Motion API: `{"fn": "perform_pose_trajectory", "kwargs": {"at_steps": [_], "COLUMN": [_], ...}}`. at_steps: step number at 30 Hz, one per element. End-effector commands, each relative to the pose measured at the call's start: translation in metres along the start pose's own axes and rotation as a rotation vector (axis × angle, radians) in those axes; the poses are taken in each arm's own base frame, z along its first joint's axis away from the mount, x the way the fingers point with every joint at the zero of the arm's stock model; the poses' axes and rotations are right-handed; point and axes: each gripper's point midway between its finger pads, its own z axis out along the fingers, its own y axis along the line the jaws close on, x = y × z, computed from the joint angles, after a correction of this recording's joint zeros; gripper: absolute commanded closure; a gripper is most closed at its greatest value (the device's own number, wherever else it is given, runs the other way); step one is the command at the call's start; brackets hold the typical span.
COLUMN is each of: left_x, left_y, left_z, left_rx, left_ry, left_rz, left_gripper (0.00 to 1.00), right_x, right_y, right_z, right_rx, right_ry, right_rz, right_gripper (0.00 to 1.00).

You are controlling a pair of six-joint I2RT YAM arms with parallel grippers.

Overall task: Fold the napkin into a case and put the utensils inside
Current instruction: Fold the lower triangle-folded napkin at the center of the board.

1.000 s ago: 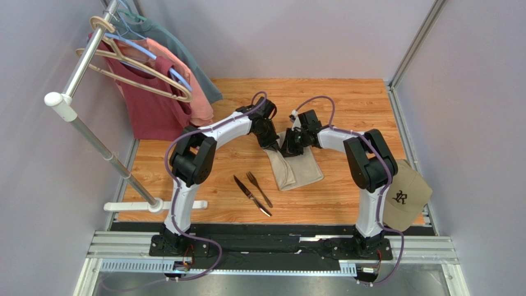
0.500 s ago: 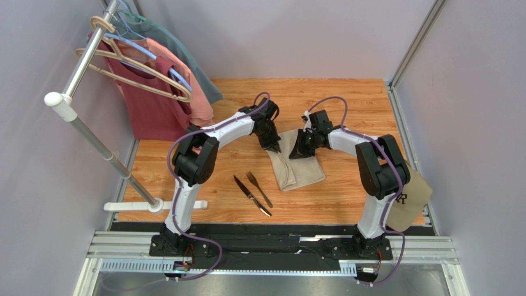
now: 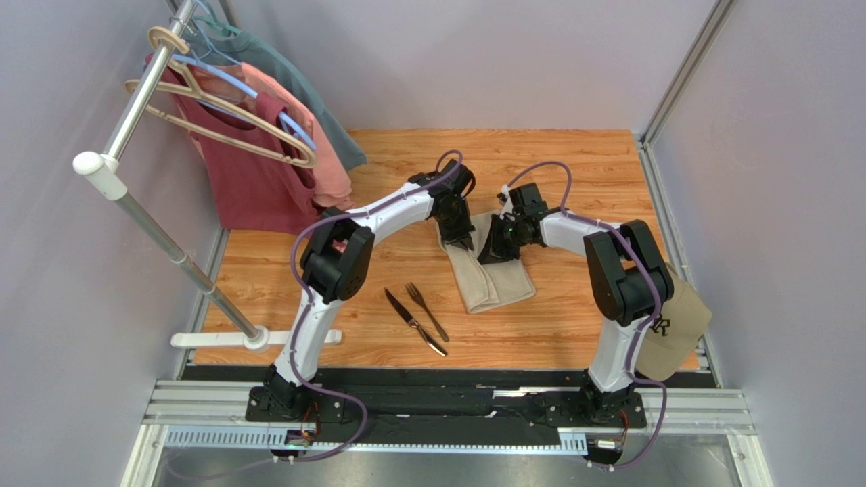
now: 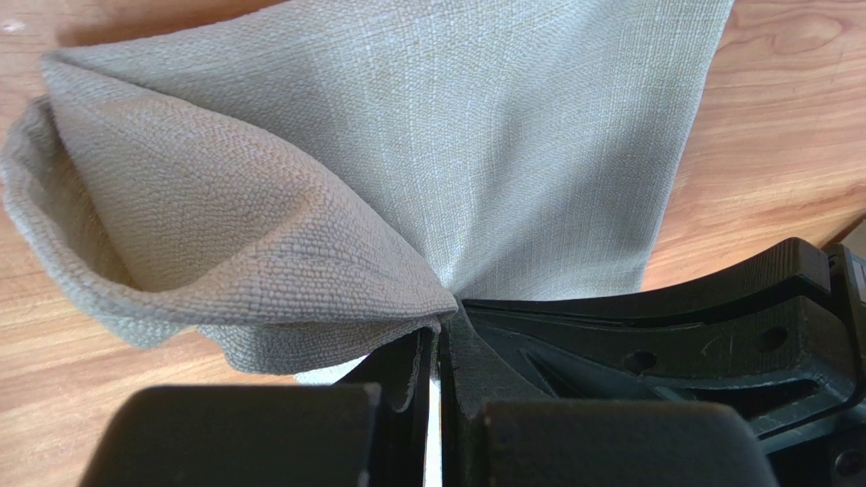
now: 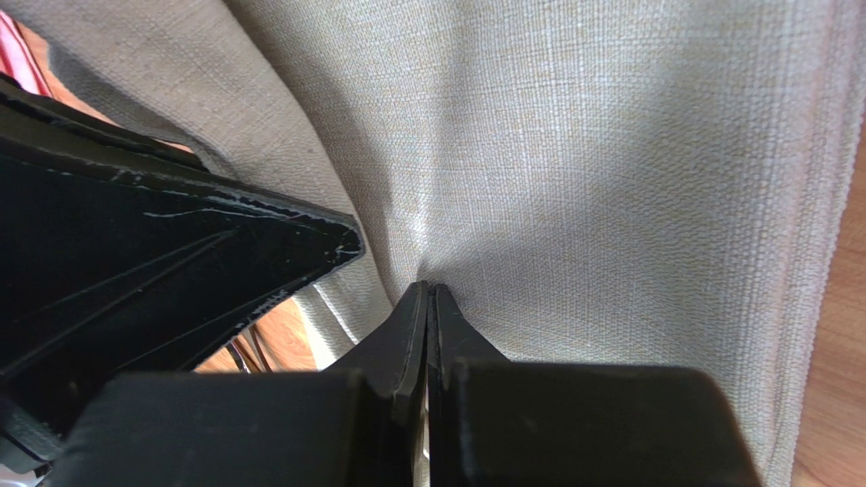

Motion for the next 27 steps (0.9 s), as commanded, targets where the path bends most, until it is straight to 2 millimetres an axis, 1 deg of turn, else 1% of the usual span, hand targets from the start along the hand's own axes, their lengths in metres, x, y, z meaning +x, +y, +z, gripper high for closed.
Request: {"fn": "perform_pose_trajectory", "kwargs": {"at_steps": [1, 3, 8, 13, 15, 21, 24, 27], "left_x": [0.000, 0.004, 0.007, 0.007, 0.006, 0.001, 0.002, 0.005], "left_y": [-0.011, -0.013, -0.007, -0.010, -0.014, -0.018, -0.016, -0.016], "left_z": [-0.003, 0.000, 0.007, 0.012, 0.011, 0.012, 0.017, 0.021], "left_rx": [0.018, 0.018, -0.002, 0.002, 0.010, 0.001, -0.003, -0.001], "left_ry": [0.005, 0.012, 0.026, 0.030, 0.024, -0.002, 0.007, 0.021], "left_rz": [0.050, 0.065, 0.083, 0.087, 0.089, 0.118, 0.112, 0.104], "left_gripper": [1.00, 1.00, 1.00, 1.00, 1.00, 1.00, 1.00, 1.00], "right_x": [-0.003, -0.004, -0.005, -0.008, -0.008, -0.008, -0.012, -0.019], "right_y": [-0.011, -0.010, -0.007, -0.003, -0.003, -0.001, 0.003, 0.008], "right_z": [0.005, 0.005, 0.003, 0.000, 0.000, 0.001, -0.005, -0.015], "right_rx": [0.031, 0.023, 0.013, 0.002, 0.001, -0.009, -0.017, -0.014], "right_ry": [-0.007, -0.005, -0.012, -0.021, -0.020, -0.015, -0.028, -0.052], "right_rz": [-0.009, -0.007, -0.007, -0.008, -0.006, -0.002, -0.002, -0.007], "right_gripper": [1.00, 1.00, 1.00, 1.00, 1.00, 1.00, 1.00, 1.00]}}
